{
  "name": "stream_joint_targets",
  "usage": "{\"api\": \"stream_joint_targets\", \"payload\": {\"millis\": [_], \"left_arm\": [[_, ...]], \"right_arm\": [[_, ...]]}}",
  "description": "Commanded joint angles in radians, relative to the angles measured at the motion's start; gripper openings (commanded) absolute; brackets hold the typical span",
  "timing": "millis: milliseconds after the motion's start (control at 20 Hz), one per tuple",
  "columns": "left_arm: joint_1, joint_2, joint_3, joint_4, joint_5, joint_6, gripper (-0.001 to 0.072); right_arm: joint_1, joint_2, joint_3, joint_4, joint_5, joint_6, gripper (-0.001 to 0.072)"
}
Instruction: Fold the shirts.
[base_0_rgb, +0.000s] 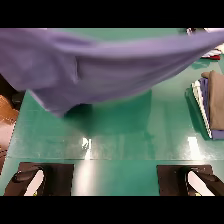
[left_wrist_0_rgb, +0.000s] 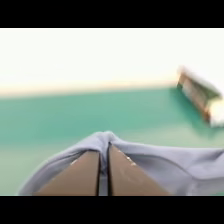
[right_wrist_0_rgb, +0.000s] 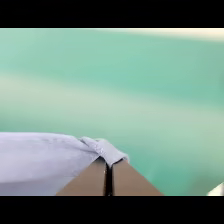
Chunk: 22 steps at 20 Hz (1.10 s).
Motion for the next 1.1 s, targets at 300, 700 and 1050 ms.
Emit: {"api": "stream_joint_targets", "payload": {"millis": [300,700,1050], "left_arm": [[0.000,-0.018,0.327,-0.035,0.012,-0.034,0.0028],[0.000,-0.344,-0.217,-0.041,-0.229,0.017,0.0028],[-0.002,-0.801,-0.390,-0.095,0.027,0.070,0.0028]], "right_arm": [[-0.271,0.077,0.163,0.000,0.015,-0.016,0.0014],[-0.022,-0.316,0.026,-0.062,0.179,-0.014,0.0014],[0.084,-0.750,-0.092,-0.085,0.128,-0.005,0.0014]]}}
